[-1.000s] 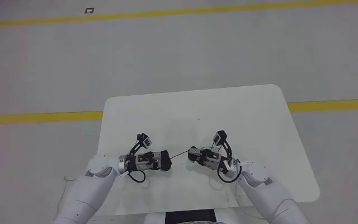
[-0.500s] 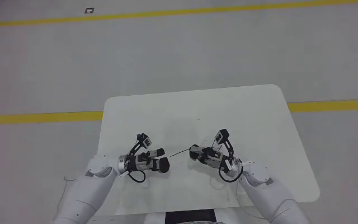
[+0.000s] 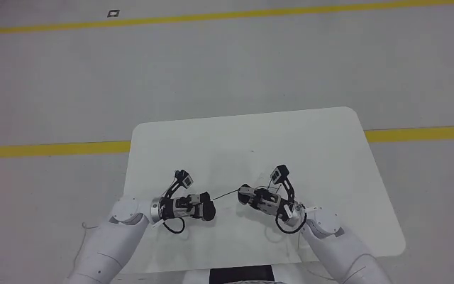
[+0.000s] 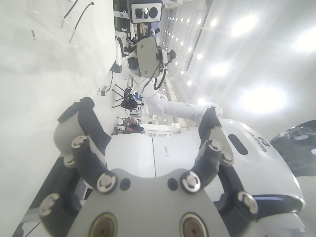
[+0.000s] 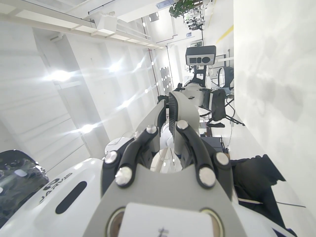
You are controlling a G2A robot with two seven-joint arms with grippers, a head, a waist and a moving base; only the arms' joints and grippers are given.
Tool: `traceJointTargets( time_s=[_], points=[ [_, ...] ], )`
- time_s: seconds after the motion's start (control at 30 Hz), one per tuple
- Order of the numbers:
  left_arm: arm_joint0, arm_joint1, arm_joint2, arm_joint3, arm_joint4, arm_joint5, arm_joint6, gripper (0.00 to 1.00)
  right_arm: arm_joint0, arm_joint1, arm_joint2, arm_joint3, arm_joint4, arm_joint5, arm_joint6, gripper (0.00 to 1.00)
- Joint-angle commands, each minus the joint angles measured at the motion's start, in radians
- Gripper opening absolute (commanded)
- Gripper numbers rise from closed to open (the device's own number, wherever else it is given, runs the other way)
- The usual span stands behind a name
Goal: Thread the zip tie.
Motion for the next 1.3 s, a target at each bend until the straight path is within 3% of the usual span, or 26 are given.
traceJointTargets(
  time_s=[0.0,0.2,0.43,0.6,1.0,1.1,1.27],
  points=[
    [-0.009,-0.003,0.01,0.006,-0.015,-0.001,-0.004,1.0,0.005,-0.003,-0.017,0.005,0.003,-0.003,0.0,0.0],
    [-0.027,-0.012,0.038,0.026,-0.023,-0.001,-0.018,1.0,0.02,-0.015,-0.061,0.019,0.032,-0.023,0.009,0.0],
    [-0.027,-0.012,0.038,0.026,-0.023,-0.001,-0.018,1.0,0.02,-0.015,-0.061,0.019,0.032,-0.023,0.009,0.0],
    [-0.02,-0.012,0.052,0.0,-0.009,0.001,0.033,1.0,0.016,-0.017,-0.076,-0.006,0.017,-0.01,-0.017,0.0],
    [-0.028,-0.01,0.067,-0.006,-0.001,0.006,0.037,1.0,0.022,-0.022,-0.097,-0.004,0.019,-0.009,-0.029,0.0],
    [-0.024,-0.011,0.075,-0.023,0.005,0.009,0.077,1.0,0.021,-0.023,-0.103,-0.014,0.003,0.001,-0.051,0.0],
    [-0.022,-0.007,0.078,-0.033,-0.002,0.009,0.081,1.0,0.018,-0.022,-0.103,-0.022,-0.025,0.002,-0.08,0.0]
  ],
)
